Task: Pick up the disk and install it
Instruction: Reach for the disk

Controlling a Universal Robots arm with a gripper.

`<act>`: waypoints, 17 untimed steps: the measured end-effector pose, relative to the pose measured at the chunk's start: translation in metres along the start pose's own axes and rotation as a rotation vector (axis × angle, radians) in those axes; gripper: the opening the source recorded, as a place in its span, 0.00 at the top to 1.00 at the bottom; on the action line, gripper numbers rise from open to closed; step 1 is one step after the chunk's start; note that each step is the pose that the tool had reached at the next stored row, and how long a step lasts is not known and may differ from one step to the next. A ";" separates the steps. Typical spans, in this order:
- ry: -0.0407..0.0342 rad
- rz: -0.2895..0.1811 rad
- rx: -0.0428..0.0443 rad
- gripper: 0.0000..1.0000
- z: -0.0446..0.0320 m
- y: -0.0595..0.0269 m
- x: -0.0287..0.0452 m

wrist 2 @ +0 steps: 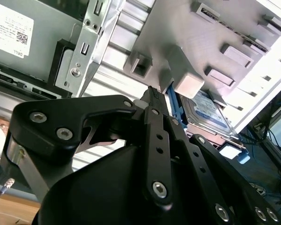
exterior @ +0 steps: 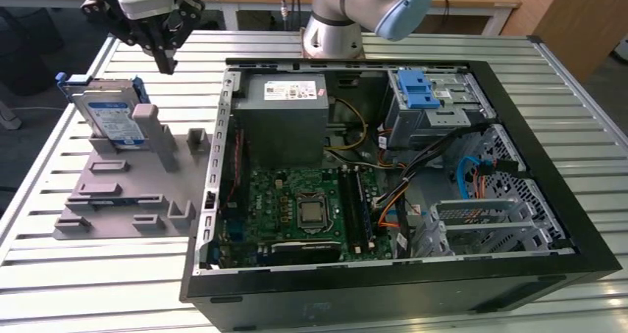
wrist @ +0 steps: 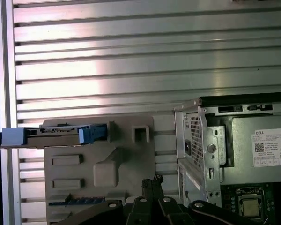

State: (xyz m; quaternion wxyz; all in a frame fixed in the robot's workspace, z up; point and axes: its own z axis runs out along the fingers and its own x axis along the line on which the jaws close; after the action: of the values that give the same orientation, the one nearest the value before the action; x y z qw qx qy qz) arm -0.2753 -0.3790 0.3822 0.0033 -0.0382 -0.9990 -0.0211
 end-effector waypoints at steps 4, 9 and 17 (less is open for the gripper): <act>0.0000 0.000 0.0000 0.89 0.0004 0.0007 0.0053; 0.0000 0.000 0.0000 0.89 0.0009 0.0017 0.0118; 0.0000 0.000 0.0001 0.89 0.0018 0.0028 0.0229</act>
State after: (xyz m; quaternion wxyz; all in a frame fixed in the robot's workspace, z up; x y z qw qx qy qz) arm -0.2979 -0.3744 0.3807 0.0033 -0.0382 -0.9990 -0.0211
